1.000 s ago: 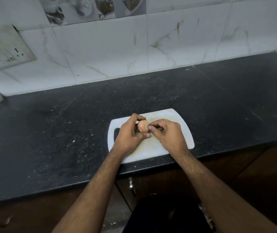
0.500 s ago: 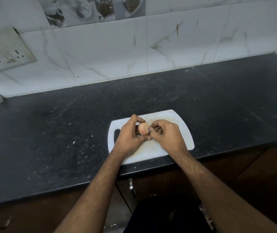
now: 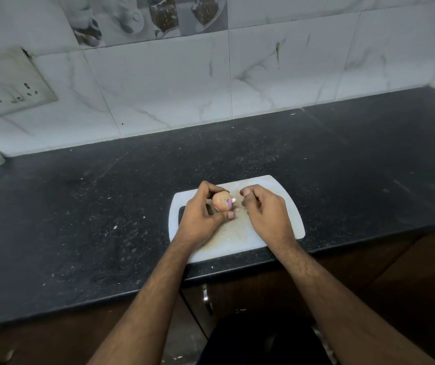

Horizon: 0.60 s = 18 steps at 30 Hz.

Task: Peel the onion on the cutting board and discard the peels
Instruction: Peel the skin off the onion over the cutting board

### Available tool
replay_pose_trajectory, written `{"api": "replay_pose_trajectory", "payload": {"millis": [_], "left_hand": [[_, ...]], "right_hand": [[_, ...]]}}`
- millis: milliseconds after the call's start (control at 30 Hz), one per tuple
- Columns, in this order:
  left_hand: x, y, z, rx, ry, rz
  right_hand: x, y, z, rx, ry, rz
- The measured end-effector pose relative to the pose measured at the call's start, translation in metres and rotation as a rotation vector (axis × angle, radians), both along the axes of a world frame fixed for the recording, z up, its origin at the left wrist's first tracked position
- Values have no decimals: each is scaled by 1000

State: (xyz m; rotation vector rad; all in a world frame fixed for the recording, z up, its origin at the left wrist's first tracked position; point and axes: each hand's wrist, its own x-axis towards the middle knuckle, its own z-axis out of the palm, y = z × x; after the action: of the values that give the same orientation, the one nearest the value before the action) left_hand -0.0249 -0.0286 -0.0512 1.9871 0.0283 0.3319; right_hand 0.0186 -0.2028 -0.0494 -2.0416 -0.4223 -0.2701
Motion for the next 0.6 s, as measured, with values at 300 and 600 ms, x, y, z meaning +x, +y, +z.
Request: {"api": "replay_pose_trajectory", "payload": {"millis": [300, 600], "left_hand": [[1, -1, -1, 6, 4, -5], [2, -1, -3, 0, 22, 8]], "right_hand": [[5, 2, -5, -87, 43, 70], [2, 2, -4, 0, 1, 66]]}}
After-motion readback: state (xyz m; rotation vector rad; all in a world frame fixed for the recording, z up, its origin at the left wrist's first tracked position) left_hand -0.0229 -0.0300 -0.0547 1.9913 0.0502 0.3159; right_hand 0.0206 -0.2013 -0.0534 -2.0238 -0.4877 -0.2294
